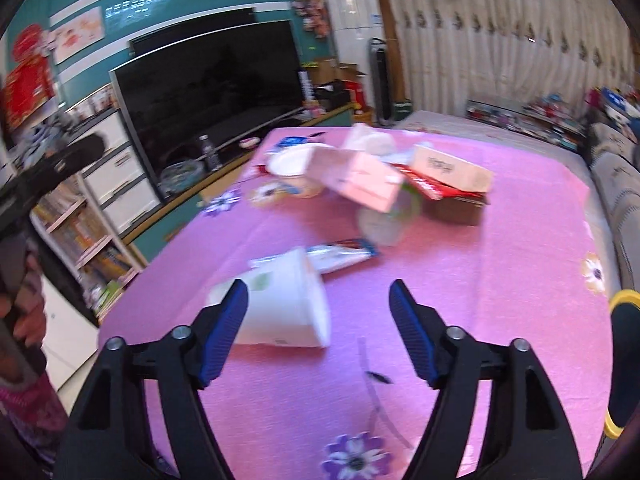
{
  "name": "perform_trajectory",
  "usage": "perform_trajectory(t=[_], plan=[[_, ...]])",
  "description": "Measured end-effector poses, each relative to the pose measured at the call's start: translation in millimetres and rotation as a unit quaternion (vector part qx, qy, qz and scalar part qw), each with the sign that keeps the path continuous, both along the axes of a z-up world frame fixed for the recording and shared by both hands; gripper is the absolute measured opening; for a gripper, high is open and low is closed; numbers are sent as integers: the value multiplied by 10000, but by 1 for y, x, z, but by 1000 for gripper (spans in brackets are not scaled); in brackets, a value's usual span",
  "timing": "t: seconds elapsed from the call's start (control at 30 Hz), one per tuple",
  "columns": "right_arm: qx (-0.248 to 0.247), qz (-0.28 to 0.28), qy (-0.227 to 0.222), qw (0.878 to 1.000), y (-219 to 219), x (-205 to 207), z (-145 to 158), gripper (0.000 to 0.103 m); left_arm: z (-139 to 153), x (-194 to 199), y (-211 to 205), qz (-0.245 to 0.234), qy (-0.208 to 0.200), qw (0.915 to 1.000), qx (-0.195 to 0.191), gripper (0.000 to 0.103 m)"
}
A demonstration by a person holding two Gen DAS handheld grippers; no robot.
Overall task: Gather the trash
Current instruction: 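Reach the right gripper to the white paper cup and grasp it, then carry the paper cup with the right gripper into the bin and release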
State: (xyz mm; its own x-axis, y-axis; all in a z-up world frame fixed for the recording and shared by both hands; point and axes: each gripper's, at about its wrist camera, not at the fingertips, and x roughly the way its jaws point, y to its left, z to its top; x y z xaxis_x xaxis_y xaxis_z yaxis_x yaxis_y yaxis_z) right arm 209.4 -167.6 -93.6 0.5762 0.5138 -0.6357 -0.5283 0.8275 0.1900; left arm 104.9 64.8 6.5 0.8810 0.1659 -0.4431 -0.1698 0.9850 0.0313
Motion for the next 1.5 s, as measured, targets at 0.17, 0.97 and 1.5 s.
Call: perform_trajectory(t=[0.17, 0.97, 1.5], plan=[[-402, 433, -261, 9979, 35, -10, -7, 88, 2, -7, 6, 88, -29, 10000, 15, 96], [-790, 482, 75, 9957, 61, 6, -44, 79, -18, 4, -5, -202, 288, 9994, -15, 96], [-492, -112, -306, 9983, -25, -25, -10, 79, -28, 16, -37, -553, 456, 9974, 18, 96]])
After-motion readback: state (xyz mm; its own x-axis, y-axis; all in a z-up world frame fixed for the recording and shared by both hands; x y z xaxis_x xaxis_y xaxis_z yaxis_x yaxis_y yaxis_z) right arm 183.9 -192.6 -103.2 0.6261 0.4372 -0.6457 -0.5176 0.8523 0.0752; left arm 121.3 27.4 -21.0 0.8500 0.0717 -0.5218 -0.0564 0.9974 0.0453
